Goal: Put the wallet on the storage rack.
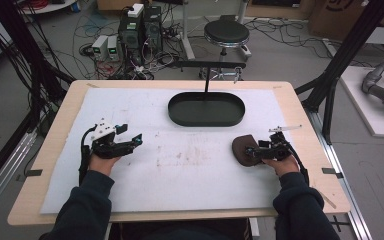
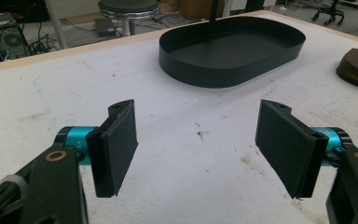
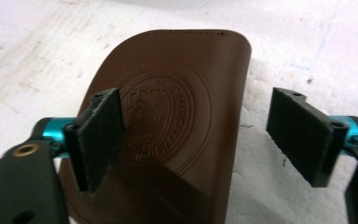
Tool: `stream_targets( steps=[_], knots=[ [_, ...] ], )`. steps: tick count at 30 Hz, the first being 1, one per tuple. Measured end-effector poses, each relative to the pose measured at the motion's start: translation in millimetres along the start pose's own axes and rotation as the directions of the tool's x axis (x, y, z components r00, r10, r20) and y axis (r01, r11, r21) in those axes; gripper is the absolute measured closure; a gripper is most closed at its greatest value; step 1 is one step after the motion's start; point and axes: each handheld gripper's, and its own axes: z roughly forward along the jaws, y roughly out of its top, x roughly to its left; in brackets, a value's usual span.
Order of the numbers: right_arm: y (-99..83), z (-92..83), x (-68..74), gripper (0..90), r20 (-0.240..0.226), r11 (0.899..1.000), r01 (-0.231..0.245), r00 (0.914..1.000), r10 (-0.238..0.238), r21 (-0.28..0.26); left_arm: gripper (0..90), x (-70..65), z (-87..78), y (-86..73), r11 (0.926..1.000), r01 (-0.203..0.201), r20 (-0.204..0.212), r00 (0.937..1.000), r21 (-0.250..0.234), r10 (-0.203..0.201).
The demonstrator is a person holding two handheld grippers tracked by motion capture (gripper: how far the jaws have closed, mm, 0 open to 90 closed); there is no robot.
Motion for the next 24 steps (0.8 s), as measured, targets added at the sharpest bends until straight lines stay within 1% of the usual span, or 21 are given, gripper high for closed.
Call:
stream_targets(
  steps=[1,2,5,6,7,9,11,13,14,16,17,18,19,22,23,24],
  knots=[
    [0.1,-0.7,-0.6,33.0,-0.025,1.000,0.004,0.9997,-0.004,0.001,29.2,0.0,0.0,0.0,1.0000,-0.001,0.000,1.0000,0.001,0.001],
    [0.0,-1.4,0.3,33.2,-0.034,1.000,0.015,0.9993,-0.015,-0.005,29.2,-0.1,0.1,-0.1,1.0000,0.000,-0.001,1.0000,0.000,0.000],
    [0.4,-1.9,2.0,34.7,-0.028,1.000,0.026,0.9993,-0.026,-0.005,29.2,-0.1,0.0,0.1,1.0000,0.000,-0.001,1.0000,-0.001,0.000],
    [0.6,-2.2,3.1,35.4,-0.025,0.999,0.039,0.9989,-0.039,-0.007,29.2,-0.1,-0.2,0.2,1.0000,-0.001,-0.002,1.0000,-0.001,0.001],
    [1.2,-2.5,5.3,36.3,-0.018,0.998,0.064,0.9978,-0.065,-0.012,29.2,0.0,-0.3,0.2,1.0000,-0.002,-0.003,1.0000,-0.001,0.002],
    [2.5,-3.1,11.7,37.7,0.011,0.993,0.116,0.9932,-0.116,-0.017,29.2,0.1,-0.6,0.2,1.0000,0.001,-0.005,1.0000,-0.002,-0.001],
    [4.9,-4.0,17.8,38.7,0.039,0.986,0.168,0.9851,-0.168,-0.011,29.2,0.3,-0.8,0.3,1.0000,0.001,-0.006,1.0000,-0.002,-0.001],
    [7.0,-4.6,24.4,38.9,0.066,0.976,0.218,0.9740,-0.217,-0.011,29.2,0.5,-1.1,0.4,1.0000,0.001,-0.005,1.0000,-0.003,-0.001],
    [7.8,-5.0,27.0,39.0,0.075,0.972,0.235,0.9694,-0.234,-0.006,29.2,0.7,-1.1,0.3,1.0000,0.002,-0.005,1.0000,-0.004,-0.002],
    [9.5,-5.6,34.7,39.0,0.103,0.957,0.289,0.9523,-0.287,-0.007,29.2,0.8,-1.2,0.3,1.0000,0.001,-0.006,1.0000,-0.005,-0.001],
    [10.0,-5.7,37.6,38.9,0.111,0.952,0.307,0.9460,-0.305,-0.004,29.2,0.8,-1.2,0.3,1.0000,0.001,-0.005,1.0000,-0.005,-0.001],
    [10.6,-5.9,40.2,38.7,0.111,0.946,0.324,0.9403,-0.322,-0.005,29.2,0.7,-1.3,0.4,1.0000,0.001,-0.005,1.0000,-0.005,-0.001],
    [11.1,-5.9,42.8,38.5,0.100,0.943,0.333,0.9384,-0.331,-0.005,29.2,0.7,-1.3,0.4,1.0000,0.001,-0.005,1.0000,-0.005,-0.001],
    [11.9,-4.6,50.9,37.9,0.096,0.928,0.372,0.9243,-0.369,-0.007,29.2,1.1,-1.8,0.5,1.0000,0.000,-0.007,1.0000,-0.005,0.000],
    [12.4,-4.5,51.9,39.0,0.090,0.927,0.375,0.9236,-0.372,-0.010,29.1,1.2,-1.9,0.5,1.0000,0.001,-0.006,1.0000,-0.005,-0.001],
    [13.0,-4.7,54.2,40.1,0.086,0.923,0.384,0.9204,-0.381,-0.016,29.2,1.2,-1.8,0.5,1.0000,0.001,-0.006,1.0000,-0.005,-0.001]
  ],
)
